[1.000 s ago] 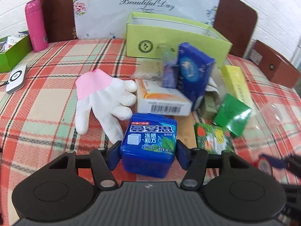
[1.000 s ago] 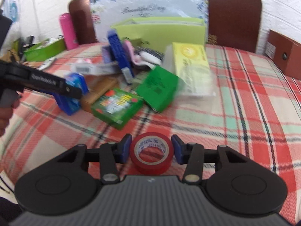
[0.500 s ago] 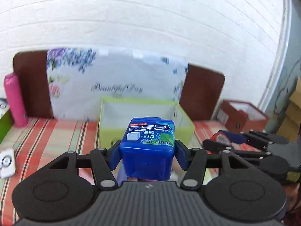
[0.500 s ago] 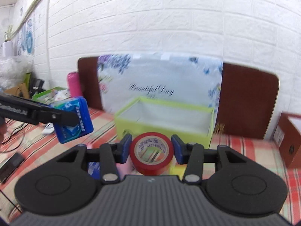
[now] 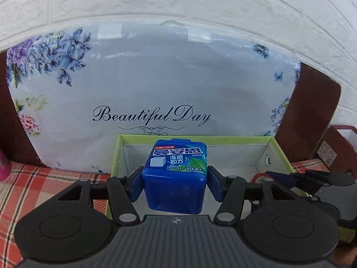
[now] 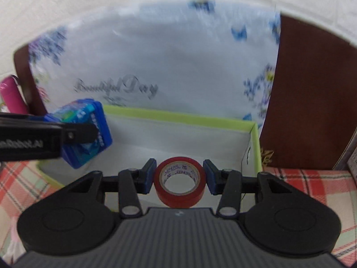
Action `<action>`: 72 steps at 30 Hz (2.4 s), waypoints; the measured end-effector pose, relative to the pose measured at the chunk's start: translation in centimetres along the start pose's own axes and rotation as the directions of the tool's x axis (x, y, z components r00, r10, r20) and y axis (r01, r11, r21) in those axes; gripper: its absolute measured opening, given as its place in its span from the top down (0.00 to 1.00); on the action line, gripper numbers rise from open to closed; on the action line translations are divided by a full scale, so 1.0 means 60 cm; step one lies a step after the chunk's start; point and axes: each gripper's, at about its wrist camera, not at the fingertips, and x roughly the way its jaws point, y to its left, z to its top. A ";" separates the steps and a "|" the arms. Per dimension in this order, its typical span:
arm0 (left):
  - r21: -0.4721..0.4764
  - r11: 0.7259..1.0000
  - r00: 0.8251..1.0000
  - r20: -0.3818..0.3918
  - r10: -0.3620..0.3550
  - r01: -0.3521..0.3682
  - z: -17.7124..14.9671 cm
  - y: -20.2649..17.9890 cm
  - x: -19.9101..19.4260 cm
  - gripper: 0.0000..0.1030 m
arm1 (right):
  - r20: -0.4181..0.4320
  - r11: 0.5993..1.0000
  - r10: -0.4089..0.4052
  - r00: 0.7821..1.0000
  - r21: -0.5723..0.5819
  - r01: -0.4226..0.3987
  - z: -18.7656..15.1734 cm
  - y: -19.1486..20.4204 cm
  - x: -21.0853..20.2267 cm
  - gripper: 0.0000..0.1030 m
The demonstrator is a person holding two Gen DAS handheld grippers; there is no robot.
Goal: Organize objects
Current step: 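Carry the blue mint box into the green box with left tool while right carries red tape, then withdraw both tools from the green box back over the cluttered table, then grasp the blue medicine box with the left tool while the right tool grasps the clear cup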
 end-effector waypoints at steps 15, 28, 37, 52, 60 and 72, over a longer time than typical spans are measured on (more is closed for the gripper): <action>-0.046 0.999 0.993 0.118 0.021 -0.016 -0.011 0.020 -0.036 0.15 | 0.100 0.992 -0.089 0.991 -0.082 0.097 -0.025 0.042 -0.022 0.00; -0.057 0.998 0.983 0.182 0.022 -0.011 -0.047 -0.024 -0.193 0.15 | 0.229 0.948 -0.269 0.936 -0.112 0.300 -0.040 0.078 -0.178 0.00; -0.015 1.000 0.984 0.180 -0.015 0.018 -0.125 -0.053 -0.307 0.15 | 0.131 0.981 -0.165 0.978 -0.078 0.176 -0.133 0.086 -0.298 0.00; -0.048 0.998 0.998 -0.046 -0.038 0.036 -0.321 -0.044 -0.314 0.15 | 0.056 0.991 -0.058 0.997 0.120 0.051 -0.363 0.011 -0.407 0.00; -0.117 0.992 0.996 -0.067 -0.053 0.045 -0.332 -0.024 -0.292 0.15 | -0.046 0.992 -0.049 0.998 0.114 0.054 -0.439 0.019 -0.365 0.01; -0.094 0.995 0.993 -0.104 -0.055 0.045 -0.294 -0.037 -0.226 0.44 | -0.066 0.988 -0.151 0.986 0.004 0.152 -0.382 0.046 -0.317 0.46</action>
